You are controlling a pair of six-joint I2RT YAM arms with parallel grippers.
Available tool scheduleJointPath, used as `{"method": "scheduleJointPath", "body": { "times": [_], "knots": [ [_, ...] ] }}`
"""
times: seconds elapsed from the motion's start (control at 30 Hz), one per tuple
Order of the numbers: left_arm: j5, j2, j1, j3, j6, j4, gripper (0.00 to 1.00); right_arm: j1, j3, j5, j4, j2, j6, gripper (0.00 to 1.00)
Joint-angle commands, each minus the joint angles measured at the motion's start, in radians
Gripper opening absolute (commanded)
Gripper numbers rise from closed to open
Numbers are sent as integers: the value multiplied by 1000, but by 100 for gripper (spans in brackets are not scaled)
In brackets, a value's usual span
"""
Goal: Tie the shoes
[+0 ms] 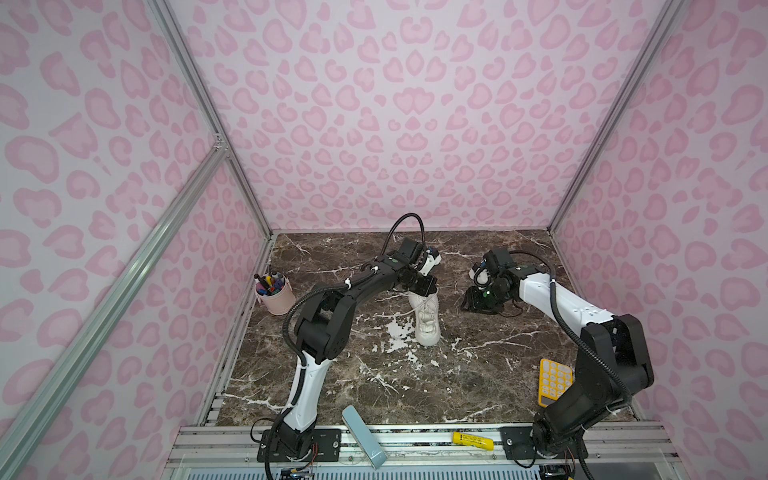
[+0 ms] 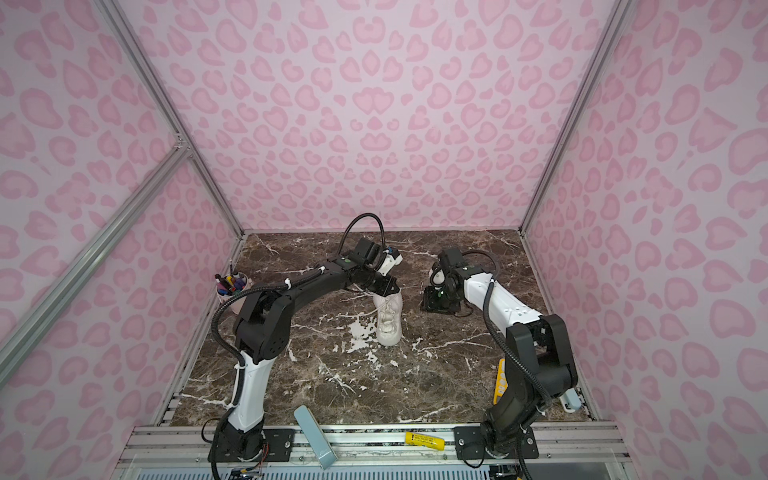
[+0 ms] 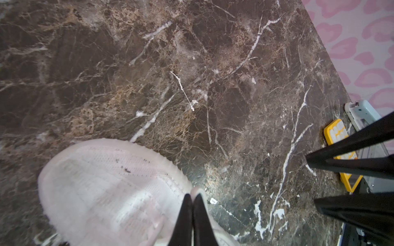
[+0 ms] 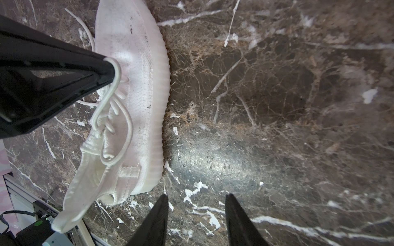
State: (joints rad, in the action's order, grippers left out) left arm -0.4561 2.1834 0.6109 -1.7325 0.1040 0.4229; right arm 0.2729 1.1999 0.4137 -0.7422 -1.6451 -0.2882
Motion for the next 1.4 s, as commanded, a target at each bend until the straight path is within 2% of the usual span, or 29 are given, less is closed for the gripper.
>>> {"method": "scheduleJointPath", "body": {
  "times": [0.0,0.23,0.47,0.63,0.67,0.7,0.97,1.1,1.2,1.37],
  "knots": [
    [-8,20,0,-32,-3,18,4,0,-9,8,5,0,-5,46],
    [1,46,1,-86,-31,91,14,0,-21,7,4,10,-8,46],
    [22,51,0,-124,-71,173,31,-1,-24,11,14,12,-12,46],
    [40,33,0,-122,-74,183,35,0,-26,17,23,12,-19,46],
    [40,28,1,-122,-73,180,41,-1,-28,19,24,12,-19,46],
    [42,23,-2,-122,-73,177,43,0,-31,19,26,13,-20,46],
    [32,-3,-20,-127,-61,162,48,0,-43,19,29,23,-22,46],
    [29,-47,-55,-74,-72,123,48,0,-46,25,36,22,-27,46],
    [-15,-85,-98,-6,-147,98,47,0,-49,35,46,22,-35,46],
    [-35,-156,-138,83,-382,117,48,0,-52,36,44,24,-35,46]
  ]
}}
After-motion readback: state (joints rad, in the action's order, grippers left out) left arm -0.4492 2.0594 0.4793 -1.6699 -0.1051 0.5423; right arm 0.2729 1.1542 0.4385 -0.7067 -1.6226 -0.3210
